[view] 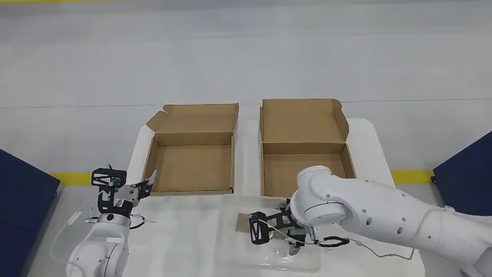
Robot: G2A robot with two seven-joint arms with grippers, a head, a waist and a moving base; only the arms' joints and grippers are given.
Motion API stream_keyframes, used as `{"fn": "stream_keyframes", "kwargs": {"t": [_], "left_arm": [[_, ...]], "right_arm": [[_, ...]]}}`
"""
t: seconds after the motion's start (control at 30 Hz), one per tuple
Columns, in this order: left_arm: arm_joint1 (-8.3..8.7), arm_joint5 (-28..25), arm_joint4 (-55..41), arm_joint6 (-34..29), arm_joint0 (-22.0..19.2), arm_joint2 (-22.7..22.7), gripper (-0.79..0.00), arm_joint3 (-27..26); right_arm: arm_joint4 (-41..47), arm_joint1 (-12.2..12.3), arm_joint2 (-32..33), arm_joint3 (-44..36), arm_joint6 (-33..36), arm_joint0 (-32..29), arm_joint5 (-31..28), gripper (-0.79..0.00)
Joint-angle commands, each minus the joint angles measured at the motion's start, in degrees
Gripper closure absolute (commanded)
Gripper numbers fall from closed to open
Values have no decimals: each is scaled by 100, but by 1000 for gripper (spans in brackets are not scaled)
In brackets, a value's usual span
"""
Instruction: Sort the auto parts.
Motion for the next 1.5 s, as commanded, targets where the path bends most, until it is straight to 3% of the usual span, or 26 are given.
{"fn": "stream_keyframes", "kwargs": {"t": [0.0, 0.1, 0.47, 1.03, 1.3, 1.47], "left_arm": [[0, 0, 0, 0, 0, 0, -785, 0], [0, 0, 0, 0, 0, 0, -785, 0], [0, 0, 0, 0, 0, 0, -785, 0], [0, 0, 0, 0, 0, 0, -785, 0], [0, 0, 0, 0, 0, 0, -785, 0], [0, 0, 0, 0, 0, 0, -785, 0]], "right_arm": [[51, -101, 2, 86, 116, -22, 115, -785], [36, -227, 2, 215, 148, -89, 148, -785], [-135, -241, 2, 310, 140, -242, 140, -785], [-481, -626, 2, 1214, -105, -721, -105, -785], [-500, -635, 2, 1212, -104, -724, -104, -785], [-882, -659, 7, 1185, -150, -898, 197, -785]]}}
